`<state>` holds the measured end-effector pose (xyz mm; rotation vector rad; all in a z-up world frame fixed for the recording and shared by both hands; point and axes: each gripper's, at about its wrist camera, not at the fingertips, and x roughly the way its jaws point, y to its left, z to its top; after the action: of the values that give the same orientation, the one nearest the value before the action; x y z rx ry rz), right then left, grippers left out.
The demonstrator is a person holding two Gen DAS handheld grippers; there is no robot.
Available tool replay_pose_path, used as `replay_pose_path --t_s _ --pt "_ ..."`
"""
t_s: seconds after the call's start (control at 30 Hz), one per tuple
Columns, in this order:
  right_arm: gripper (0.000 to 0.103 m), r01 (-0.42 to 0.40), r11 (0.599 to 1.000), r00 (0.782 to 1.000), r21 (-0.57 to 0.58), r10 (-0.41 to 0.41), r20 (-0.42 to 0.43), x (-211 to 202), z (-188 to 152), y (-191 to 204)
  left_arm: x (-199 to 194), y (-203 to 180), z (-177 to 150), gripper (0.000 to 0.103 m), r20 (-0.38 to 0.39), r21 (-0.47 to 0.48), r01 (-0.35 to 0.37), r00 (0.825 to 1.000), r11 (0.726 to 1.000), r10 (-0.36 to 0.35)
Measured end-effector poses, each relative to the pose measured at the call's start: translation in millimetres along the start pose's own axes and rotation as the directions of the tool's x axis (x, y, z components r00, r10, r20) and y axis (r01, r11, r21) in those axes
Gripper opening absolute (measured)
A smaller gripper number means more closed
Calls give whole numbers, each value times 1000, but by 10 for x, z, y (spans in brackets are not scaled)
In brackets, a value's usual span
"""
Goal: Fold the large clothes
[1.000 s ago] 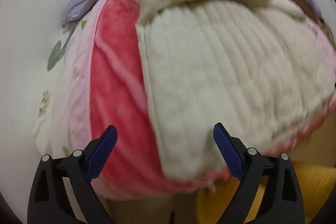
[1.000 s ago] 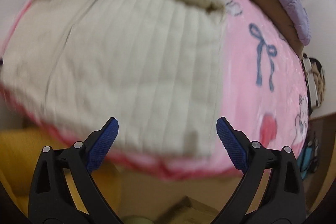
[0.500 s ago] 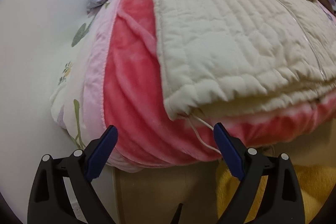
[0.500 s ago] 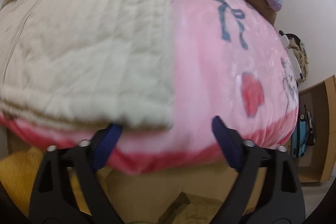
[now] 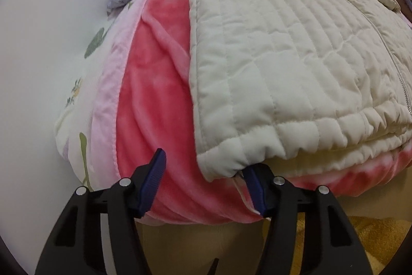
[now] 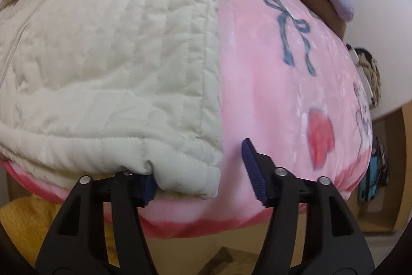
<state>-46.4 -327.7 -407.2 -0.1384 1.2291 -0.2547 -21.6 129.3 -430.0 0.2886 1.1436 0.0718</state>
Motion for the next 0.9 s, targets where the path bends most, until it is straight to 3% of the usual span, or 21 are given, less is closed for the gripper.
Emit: replay_pose_path --t_s 0.13,0.17,0.2,0.3,0.5,0.63,0.7,0.9 --pt "55 -38 999 999 28 38 -12 35 27 -71 -62 -78 63 55 39 -3 1 999 1000 -1" --pt "47 -49 999 999 23 49 -13 25 39 -74 -50 -87 82 50 33 -6 7 999 1000 -7" --pt "36 -78 997 997 20 78 -20 22 62 -70 -19 -100 109 37 14 -6 19 1000 1000 -19" --pt "29 -111 994 993 6 112 -41 -13 137 -36 22 -153 162 25 -35 12 -25 999 1000 26" --pt "23 -211 969 972 127 221 -76 -197 233 -236 -178 -79 312 19 -164 -5 -21 986 1000 20" --pt "21 -206 978 978 25 207 -28 -597 316 -192 -559 21 429 17 -181 -43 -33 983 999 24" --pt "21 -231 971 973 61 232 -9 -816 395 -278 -701 93 472 13 -207 -73 -41 978 997 25" --pt "20 -234 969 968 85 224 111 -1369 844 -392 -1085 383 937 12 -80 -168 -14 997 986 1"
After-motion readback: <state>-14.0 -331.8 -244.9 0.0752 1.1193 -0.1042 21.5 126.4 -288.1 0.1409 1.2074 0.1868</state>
